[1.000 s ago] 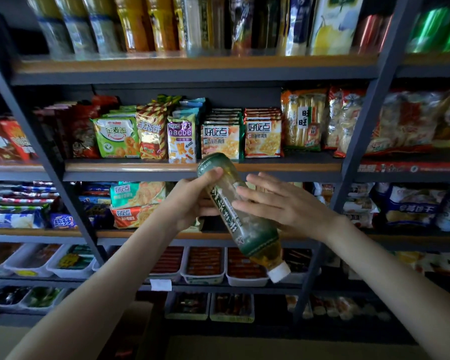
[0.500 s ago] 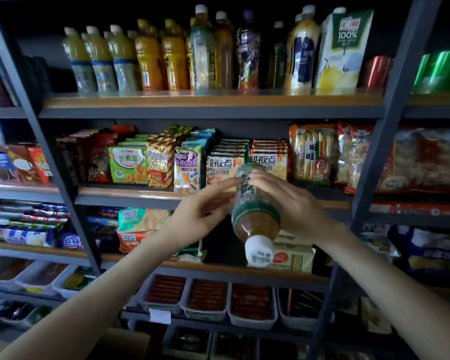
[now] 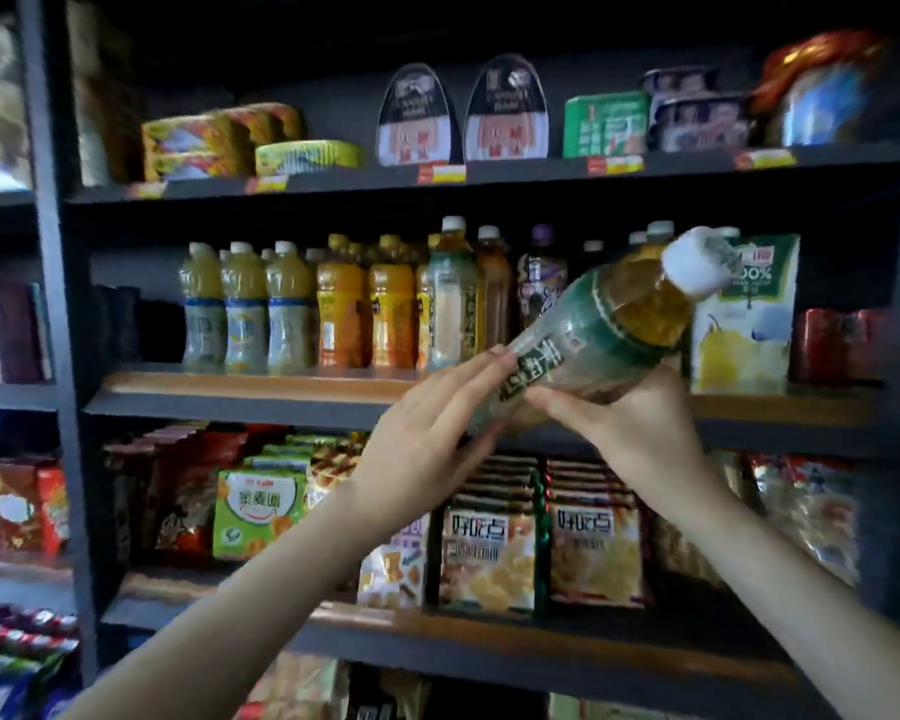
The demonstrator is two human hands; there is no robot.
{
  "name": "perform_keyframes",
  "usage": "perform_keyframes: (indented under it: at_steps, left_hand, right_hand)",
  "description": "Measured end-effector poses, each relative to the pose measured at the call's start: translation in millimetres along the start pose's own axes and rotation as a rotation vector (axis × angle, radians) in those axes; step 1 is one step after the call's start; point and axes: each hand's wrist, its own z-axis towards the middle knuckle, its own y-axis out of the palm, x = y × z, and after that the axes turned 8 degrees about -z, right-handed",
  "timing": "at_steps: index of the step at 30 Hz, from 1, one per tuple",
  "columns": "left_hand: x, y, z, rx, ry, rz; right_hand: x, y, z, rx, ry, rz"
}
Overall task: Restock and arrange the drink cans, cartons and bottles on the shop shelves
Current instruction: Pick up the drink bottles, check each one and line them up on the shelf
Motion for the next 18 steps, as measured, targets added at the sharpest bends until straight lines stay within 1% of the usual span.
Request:
perform_keyframes:
  at_steps: [2, 4, 7, 9, 11, 14, 18]
  left_hand:
    - [-31.1, 3.1, 6.7, -0.027, 0.063, 0.077]
    - [-59.9, 5.1, 10.6, -0.051, 0.087, 0.128]
    - [-94.7, 11.4, 11.2, -0.075, 0.089, 0.182]
    - [-114.5, 19.4, 7.5, -0.097, 0.069, 0.221]
    - [-130.4, 28.4, 3.9, -0.115, -0.021, 0.222]
    - [-141.8, 36.0, 4.5, -0.122, -0.205, 0.108]
    - [-145.8, 41.0, 17.0, -0.162, -0.319, 0.008]
  right_hand:
    - [8.6, 3.7, 22.2, 0.02, 0.02, -0.024]
    - [20.4, 5.7, 39.2, 0.008, -0.004, -0.138]
    - [43.3, 11.6, 56.4, -0.01, -0.037, -0.317]
    - [57.8, 18.5, 66.9, -0.048, -0.008, -0.407]
    - [71.0, 24.2, 78.2, -0.067, 0.026, -0.451]
    - [83.2, 29.3, 97.6, -0.126, 0.099, -0.424]
    - [87.6, 34.5, 118.1, -0.272, 0.096, -0.492]
